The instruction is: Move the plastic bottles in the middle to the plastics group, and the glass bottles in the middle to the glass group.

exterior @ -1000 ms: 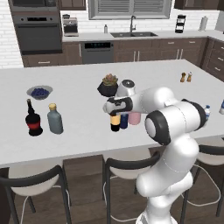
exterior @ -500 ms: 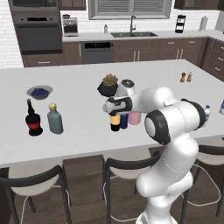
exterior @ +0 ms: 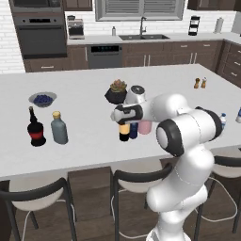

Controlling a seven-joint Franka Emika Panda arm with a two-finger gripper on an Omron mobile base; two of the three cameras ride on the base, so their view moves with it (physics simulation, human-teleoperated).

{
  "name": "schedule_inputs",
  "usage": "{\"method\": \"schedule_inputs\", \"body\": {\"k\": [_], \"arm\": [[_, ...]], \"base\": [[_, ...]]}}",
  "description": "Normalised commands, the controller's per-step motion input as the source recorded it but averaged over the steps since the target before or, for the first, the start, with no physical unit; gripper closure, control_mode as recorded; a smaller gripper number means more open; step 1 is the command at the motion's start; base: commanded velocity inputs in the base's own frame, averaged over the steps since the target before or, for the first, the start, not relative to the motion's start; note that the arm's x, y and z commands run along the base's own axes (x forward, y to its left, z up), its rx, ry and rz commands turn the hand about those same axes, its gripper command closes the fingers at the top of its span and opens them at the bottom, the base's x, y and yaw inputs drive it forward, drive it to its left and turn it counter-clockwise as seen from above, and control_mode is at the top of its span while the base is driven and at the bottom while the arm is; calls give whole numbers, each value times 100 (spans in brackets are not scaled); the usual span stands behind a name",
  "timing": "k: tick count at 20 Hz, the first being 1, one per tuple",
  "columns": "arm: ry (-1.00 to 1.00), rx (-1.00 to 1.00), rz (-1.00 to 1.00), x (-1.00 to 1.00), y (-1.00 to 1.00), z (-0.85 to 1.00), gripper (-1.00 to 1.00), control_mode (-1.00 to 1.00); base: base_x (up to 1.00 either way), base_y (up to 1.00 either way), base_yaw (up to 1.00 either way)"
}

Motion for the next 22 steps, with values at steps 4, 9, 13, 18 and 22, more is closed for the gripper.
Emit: {"method": "schedule_inputs", "body": {"k": [4,9,13,18,22], "arm": [[-11,0,2,-34,19,29,100,-100],[-8,0,13,-24,66,40,100,-100],[0,0,18,0,91,36,100,-100],[0,0,17,0,97,19,100,-100],[3,-3,10,0,96,0,100,-100]], "base": [[0,0,0],[0,0,0],[0,0,0],[0,0,0],[0,0,0]]}}
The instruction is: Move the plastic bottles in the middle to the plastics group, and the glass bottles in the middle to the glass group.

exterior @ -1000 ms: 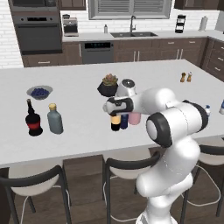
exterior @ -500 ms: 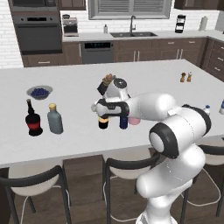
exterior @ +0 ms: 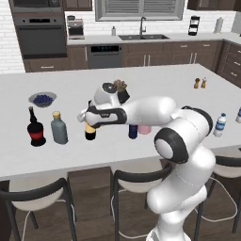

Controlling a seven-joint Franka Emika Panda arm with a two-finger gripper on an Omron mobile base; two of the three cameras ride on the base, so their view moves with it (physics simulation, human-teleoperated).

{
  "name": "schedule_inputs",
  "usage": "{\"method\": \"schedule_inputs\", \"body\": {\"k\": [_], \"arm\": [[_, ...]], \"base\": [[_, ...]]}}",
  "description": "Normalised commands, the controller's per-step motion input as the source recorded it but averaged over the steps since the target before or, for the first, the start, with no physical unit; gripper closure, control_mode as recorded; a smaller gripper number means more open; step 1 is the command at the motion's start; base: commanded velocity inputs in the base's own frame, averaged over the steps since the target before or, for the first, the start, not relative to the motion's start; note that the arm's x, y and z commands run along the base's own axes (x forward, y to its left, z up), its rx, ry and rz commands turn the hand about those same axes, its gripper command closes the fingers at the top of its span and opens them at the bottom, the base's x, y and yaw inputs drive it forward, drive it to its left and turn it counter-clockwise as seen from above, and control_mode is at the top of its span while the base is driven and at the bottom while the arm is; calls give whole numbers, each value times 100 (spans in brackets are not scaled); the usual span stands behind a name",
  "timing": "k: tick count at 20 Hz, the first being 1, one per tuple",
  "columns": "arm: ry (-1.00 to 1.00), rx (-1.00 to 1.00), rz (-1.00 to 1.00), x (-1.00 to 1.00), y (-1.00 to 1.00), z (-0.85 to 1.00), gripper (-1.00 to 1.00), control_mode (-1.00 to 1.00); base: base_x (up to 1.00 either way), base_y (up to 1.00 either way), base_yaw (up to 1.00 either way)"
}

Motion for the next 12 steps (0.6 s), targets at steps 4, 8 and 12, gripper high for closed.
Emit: {"method": "schedule_inputs", "body": {"k": [4,8,12], "arm": [[1,-2,6,-14,67,-3,100,-100],[0,0,7,-10,38,-10,100,-100],[0,-1,1,0,22,-11,100,-100]], "base": [[0,0,0],[0,0,0],[0,0,0]]}}
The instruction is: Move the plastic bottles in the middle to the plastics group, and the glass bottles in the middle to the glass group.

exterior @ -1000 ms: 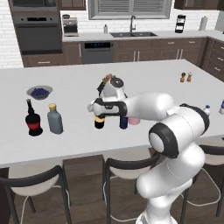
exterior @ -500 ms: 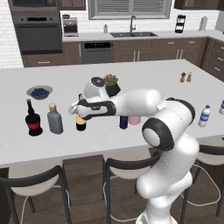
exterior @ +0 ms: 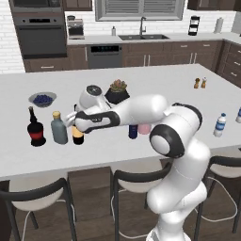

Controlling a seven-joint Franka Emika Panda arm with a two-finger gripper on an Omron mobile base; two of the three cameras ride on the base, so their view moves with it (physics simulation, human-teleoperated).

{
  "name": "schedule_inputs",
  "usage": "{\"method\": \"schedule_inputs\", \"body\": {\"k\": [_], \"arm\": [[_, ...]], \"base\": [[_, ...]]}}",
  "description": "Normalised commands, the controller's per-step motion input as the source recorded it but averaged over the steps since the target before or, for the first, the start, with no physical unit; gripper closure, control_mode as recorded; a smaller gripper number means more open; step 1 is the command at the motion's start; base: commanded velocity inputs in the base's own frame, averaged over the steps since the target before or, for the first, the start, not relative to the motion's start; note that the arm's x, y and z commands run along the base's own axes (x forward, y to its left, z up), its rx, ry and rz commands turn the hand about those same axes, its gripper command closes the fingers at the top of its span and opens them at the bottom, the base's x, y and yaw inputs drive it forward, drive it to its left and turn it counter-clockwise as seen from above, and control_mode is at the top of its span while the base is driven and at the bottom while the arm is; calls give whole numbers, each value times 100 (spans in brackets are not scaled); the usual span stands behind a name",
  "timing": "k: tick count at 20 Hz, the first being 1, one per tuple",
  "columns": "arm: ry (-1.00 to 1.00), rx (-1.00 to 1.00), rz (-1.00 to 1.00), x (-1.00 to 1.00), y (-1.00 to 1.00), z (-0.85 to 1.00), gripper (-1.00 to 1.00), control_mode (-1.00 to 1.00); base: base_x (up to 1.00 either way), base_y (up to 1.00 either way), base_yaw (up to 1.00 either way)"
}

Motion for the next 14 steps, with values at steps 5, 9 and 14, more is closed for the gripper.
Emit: {"method": "schedule_inputs", "body": {"k": [5,9,14], "arm": [[0,0,0,24,2,-17,100,-100],[0,0,0,36,0,-11,100,-100],[1,0,0,25,2,-1,100,-100]], "base": [[0,0,0],[0,0,0],[0,0,0]]}}
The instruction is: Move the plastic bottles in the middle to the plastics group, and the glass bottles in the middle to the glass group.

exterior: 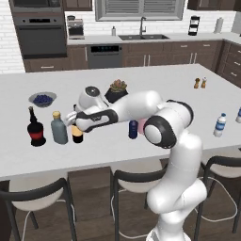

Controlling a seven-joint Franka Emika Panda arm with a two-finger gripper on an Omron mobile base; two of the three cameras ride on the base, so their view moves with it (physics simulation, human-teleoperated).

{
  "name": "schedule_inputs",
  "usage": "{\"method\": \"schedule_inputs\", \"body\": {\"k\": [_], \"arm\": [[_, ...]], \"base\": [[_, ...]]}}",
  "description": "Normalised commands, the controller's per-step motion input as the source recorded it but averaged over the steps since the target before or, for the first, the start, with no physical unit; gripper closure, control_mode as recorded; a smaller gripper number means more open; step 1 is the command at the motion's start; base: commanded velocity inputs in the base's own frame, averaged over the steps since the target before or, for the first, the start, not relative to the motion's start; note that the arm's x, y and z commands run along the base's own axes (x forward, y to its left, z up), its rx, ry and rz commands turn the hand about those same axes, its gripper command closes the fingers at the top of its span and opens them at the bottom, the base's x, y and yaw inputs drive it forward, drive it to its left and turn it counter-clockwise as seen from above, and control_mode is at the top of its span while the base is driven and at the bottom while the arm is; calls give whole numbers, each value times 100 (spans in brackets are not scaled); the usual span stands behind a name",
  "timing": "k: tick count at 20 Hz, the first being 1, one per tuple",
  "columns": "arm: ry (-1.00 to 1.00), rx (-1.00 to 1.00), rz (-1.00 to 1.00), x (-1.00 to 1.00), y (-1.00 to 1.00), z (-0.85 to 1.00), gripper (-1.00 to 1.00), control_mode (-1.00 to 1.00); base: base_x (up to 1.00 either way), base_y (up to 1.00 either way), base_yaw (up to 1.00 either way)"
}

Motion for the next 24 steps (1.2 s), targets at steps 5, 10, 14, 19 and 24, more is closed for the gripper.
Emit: {"method": "schedule_inputs", "body": {"k": [5,10,14,19,24], "arm": [[5,0,0,7,14,0,100,-100],[3,0,0,0,16,0,100,-100],[0,-2,0,0,6,-10,100,-100],[0,-4,0,0,5,-31,100,-100],[1,-4,0,0,1,-41,100,-100]], "base": [[0,0,0],[0,0,0],[0,0,0],[0,0,0],[0,0,0]]}}
